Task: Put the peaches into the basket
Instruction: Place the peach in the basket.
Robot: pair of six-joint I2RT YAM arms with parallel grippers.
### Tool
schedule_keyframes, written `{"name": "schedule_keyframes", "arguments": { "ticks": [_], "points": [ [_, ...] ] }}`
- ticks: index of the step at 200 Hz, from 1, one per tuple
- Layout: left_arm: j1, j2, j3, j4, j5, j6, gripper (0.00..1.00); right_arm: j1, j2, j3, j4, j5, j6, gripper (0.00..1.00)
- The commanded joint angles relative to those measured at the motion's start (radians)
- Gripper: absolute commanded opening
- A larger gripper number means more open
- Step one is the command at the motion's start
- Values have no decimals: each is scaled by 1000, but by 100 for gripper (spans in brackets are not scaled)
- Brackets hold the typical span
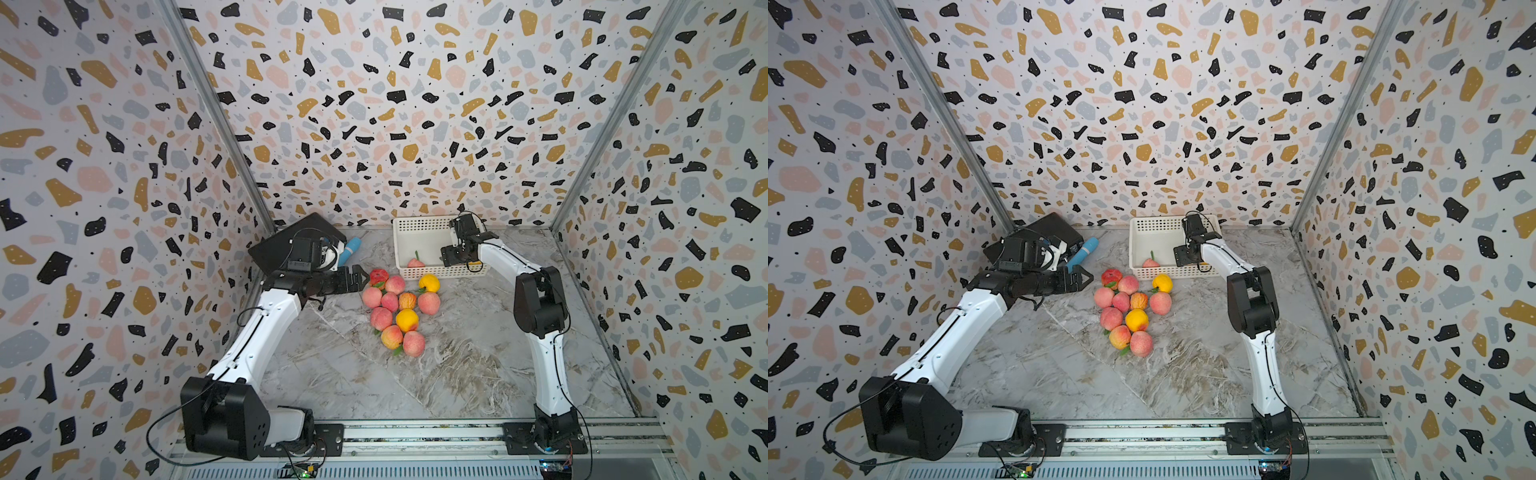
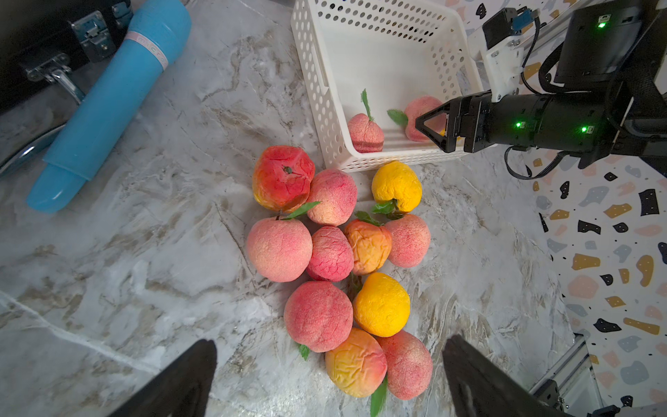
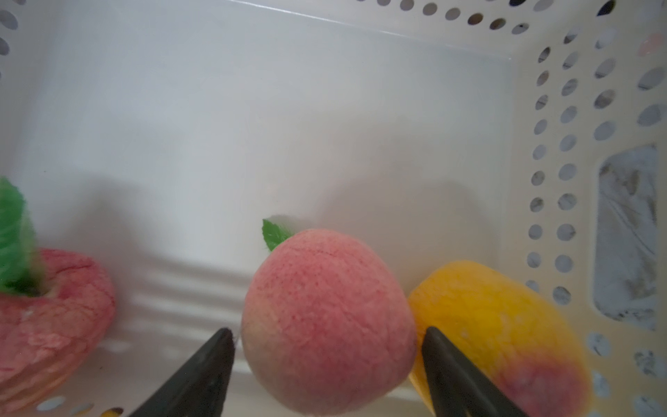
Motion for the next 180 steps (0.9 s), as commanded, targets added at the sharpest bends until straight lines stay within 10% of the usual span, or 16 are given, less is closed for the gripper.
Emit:
{"name": "schedule_keyframes", "arguments": {
  "ticks": [1, 109, 180],
  "points": [
    [5, 1, -2, 21, 7, 16, 99, -1, -40, 35, -41, 14, 4, 86],
    [5, 8, -2, 19, 5, 18, 99, -1, -310, -116, -4, 6, 23, 99],
    [3, 38, -5, 13, -17, 14, 99, -1, -714, -651, 206, -54, 126, 99]
  ]
}}
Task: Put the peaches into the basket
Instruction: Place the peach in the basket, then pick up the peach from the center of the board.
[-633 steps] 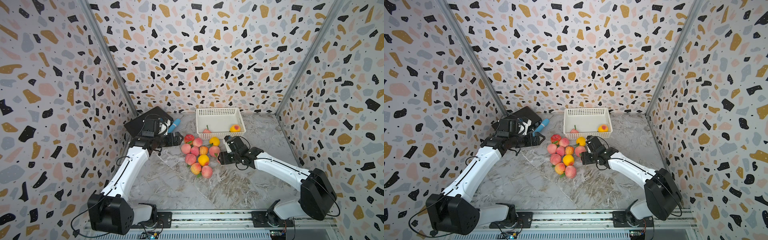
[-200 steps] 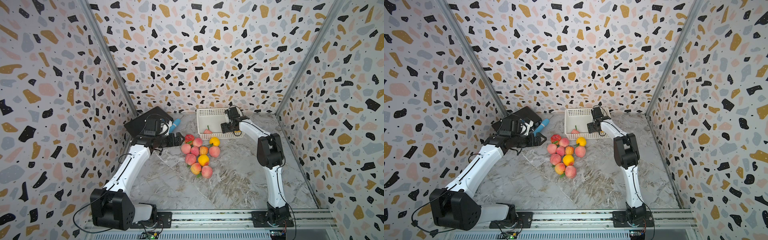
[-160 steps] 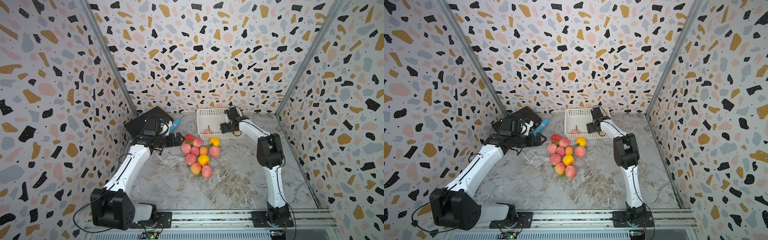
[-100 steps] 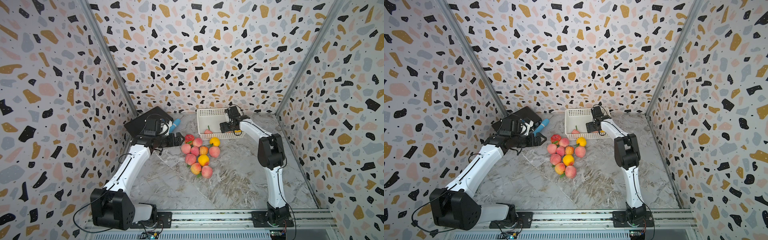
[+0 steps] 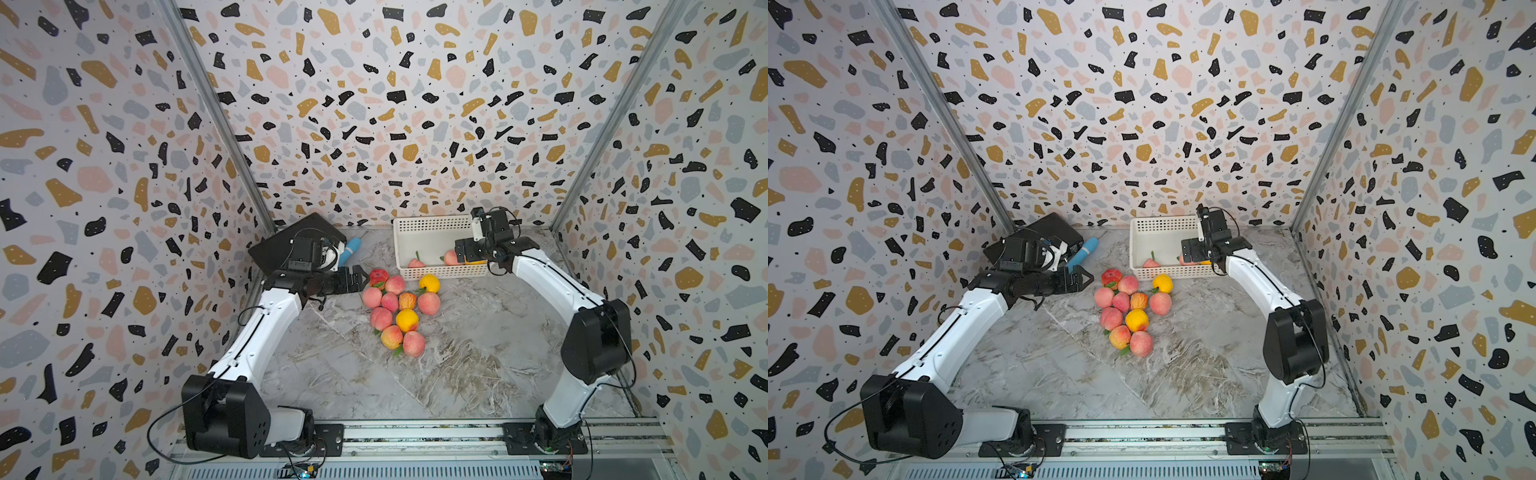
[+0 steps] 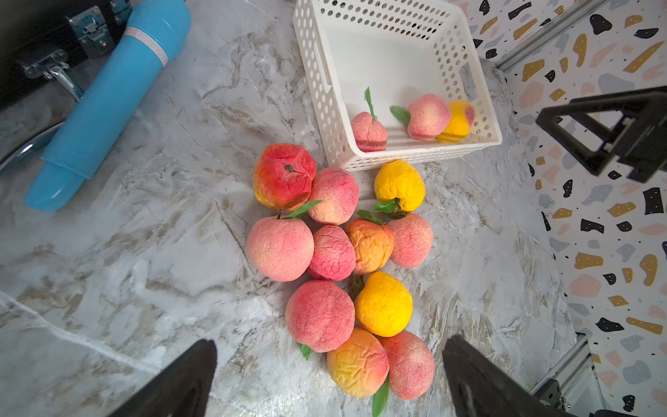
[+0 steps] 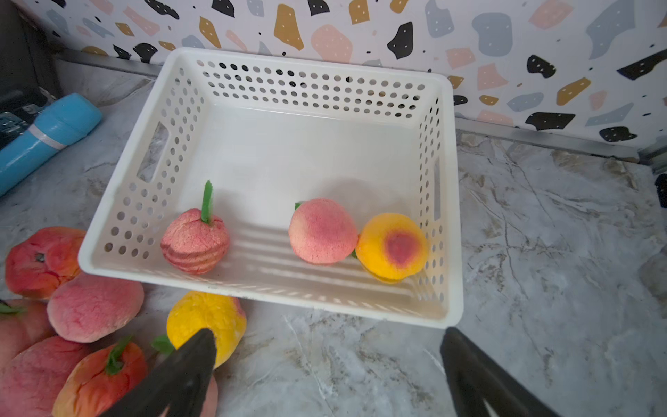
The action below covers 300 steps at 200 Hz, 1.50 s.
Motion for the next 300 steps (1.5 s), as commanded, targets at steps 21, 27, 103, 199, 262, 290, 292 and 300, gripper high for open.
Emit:
{"name": "schedule_keyframes", "arguments": {
  "ticks": [21, 27, 103, 199, 262, 290, 292, 300],
  "points": [
    [2, 45, -6, 18, -19, 2, 99, -1, -246, -370, 189, -70, 93, 96],
    [0, 55, -6, 21, -18, 0, 100, -1, -275, -420, 215, -75, 97, 96],
    [-81, 337, 132, 80, -110, -58, 96, -1, -434, -795, 482, -73, 129, 94],
    [-93, 676, 424, 108, -168, -54, 99, -1, -439, -863, 579, -119, 171, 91],
    [-125, 774, 505, 74, -219, -62, 97, -1, -420, -857, 581, -136, 172, 92],
    [-136, 794, 520, 56, -239, -64, 89, 0, -416, -856, 580, -135, 172, 92],
    [-137, 795, 520, 55, -239, -63, 88, -1, -415, -856, 580, -135, 171, 92],
    [-139, 797, 520, 54, -239, -63, 87, -1, -415, -856, 580, -133, 170, 92]
  ]
}}
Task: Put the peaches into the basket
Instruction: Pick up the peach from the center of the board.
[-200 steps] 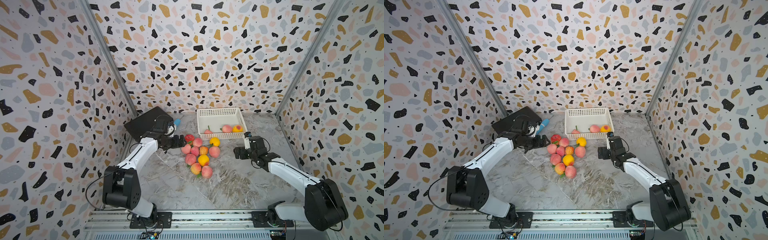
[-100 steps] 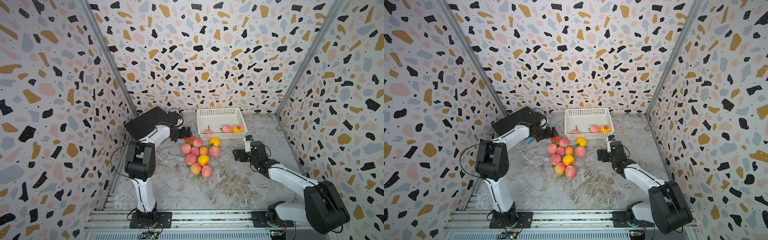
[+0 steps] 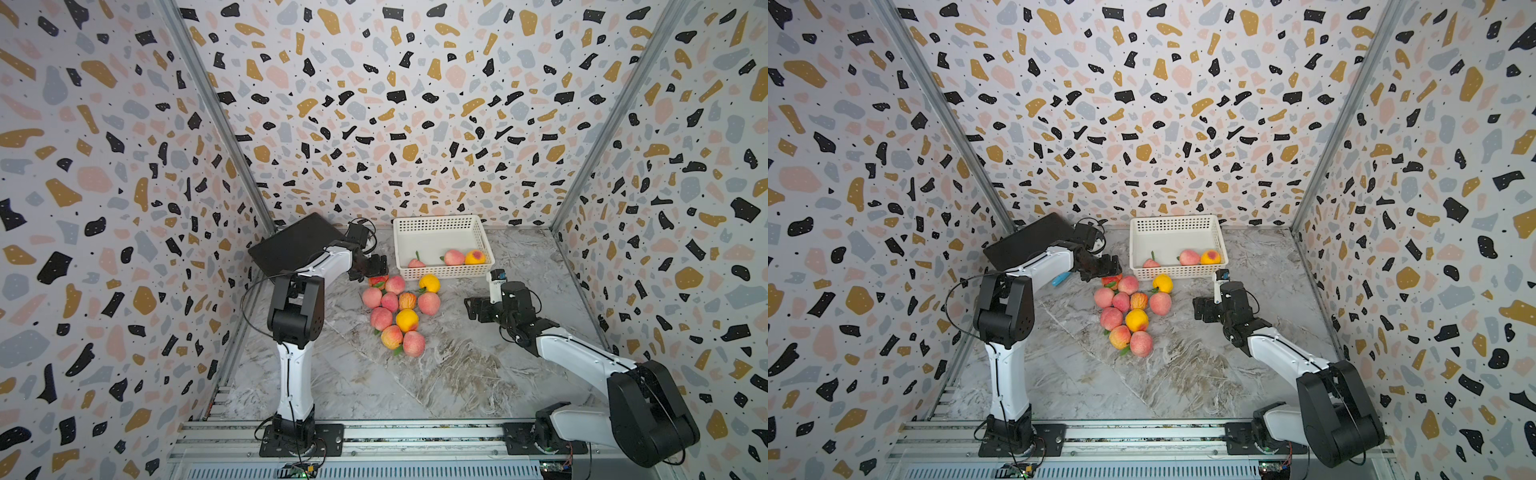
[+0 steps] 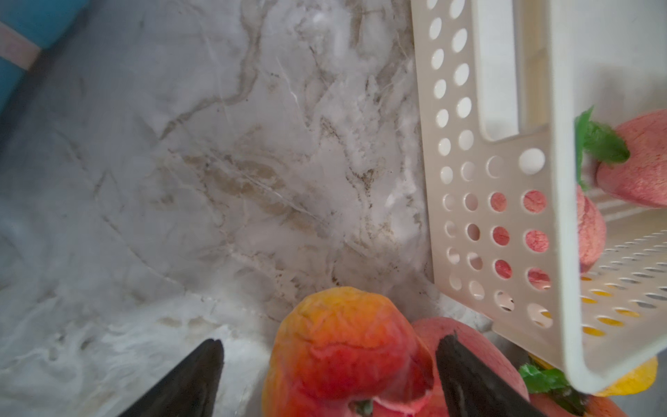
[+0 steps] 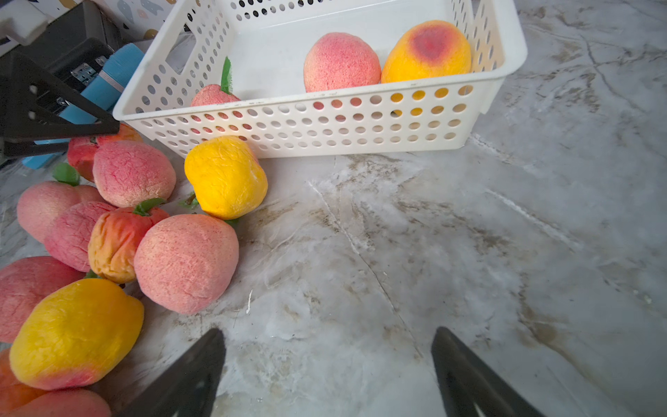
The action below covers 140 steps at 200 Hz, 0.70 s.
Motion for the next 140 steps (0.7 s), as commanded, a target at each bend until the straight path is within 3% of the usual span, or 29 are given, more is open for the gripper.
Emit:
{"name": "schedule_keyframes", "arguments": {
  "ticks": [1, 54, 140],
  "points": [
    [-8, 9, 32, -20, -25, 3, 86, -1, 3, 8, 9, -5, 6, 92],
    [-14, 1, 29, -29, -42, 10, 68, -1, 5, 9, 10, -3, 8, 92],
    [-44, -74, 156, -72, -64, 70, 67, -1, 27, 13, 2, 28, 20, 92]
  ]
}}
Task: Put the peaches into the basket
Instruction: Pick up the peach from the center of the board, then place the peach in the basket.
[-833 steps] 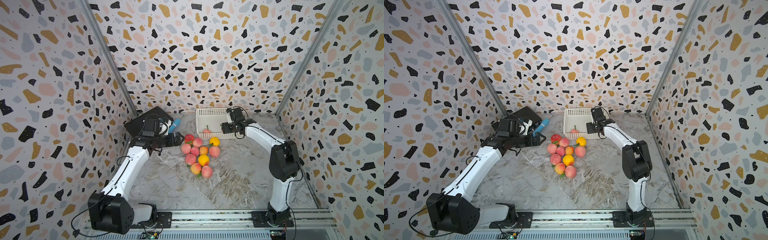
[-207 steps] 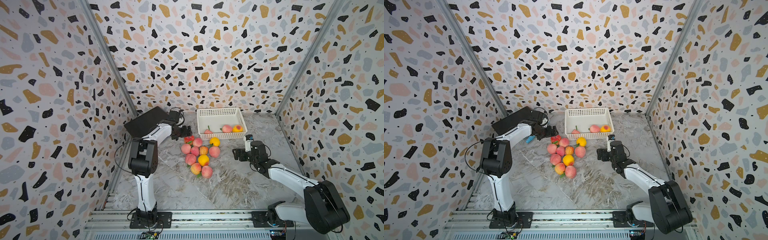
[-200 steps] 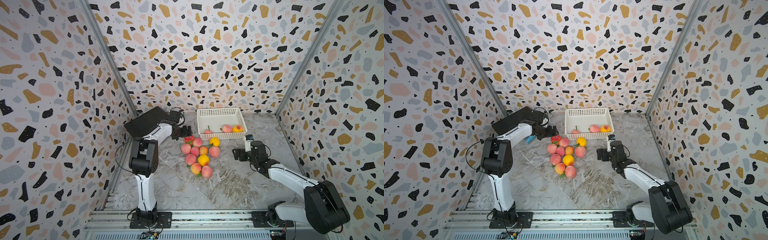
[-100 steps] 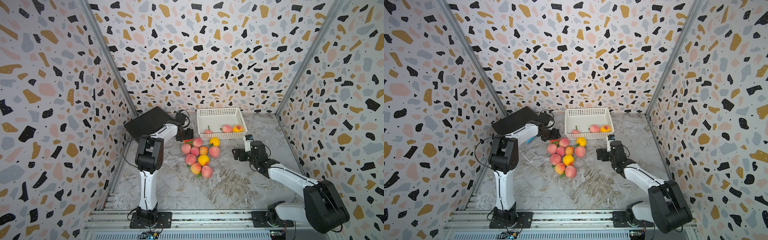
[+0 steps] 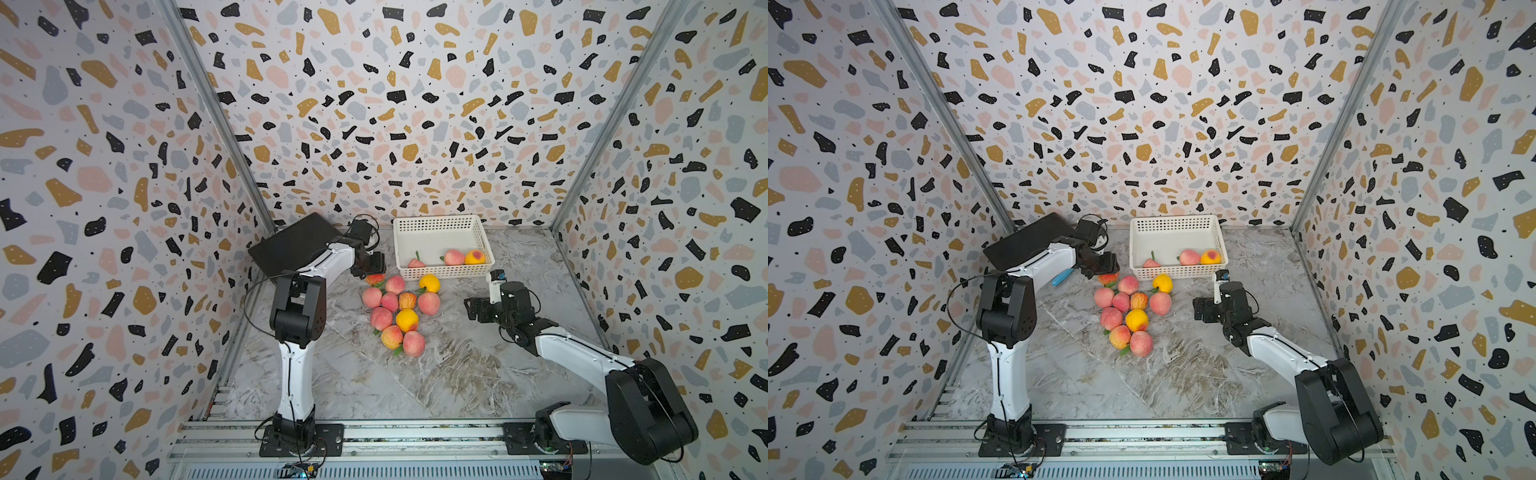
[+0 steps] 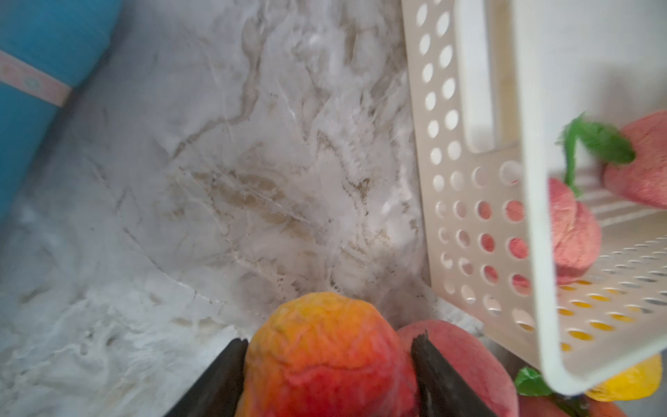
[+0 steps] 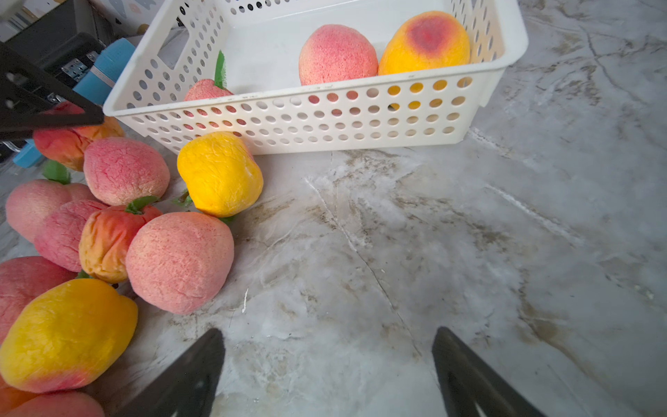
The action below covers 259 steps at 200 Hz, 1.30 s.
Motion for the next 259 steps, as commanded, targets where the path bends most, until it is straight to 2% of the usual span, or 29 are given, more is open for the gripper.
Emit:
{"name": "schedule_keyframes", "arguments": {
  "ticks": [1, 68, 130, 185, 209, 259],
  "points": [
    [-24, -68, 77, -13, -19, 40, 67, -1, 10, 13, 2, 18, 15, 92],
    [-127, -19, 300, -17, -62, 164, 69, -1, 16, 4, 22, 22, 28, 92],
    [-167, 212, 560, -22, -26, 214, 69, -1, 30, -5, 42, 30, 30, 92],
    [-170, 364, 690, 18, -41, 263, 70, -1, 45, -2, 47, 14, 28, 92],
    [-169, 428, 778, -27, -48, 295, 73, -1, 49, -2, 50, 11, 30, 92],
    [-169, 465, 763, -37, -42, 325, 76, -1, 55, -1, 55, 2, 32, 92]
  ]
}}
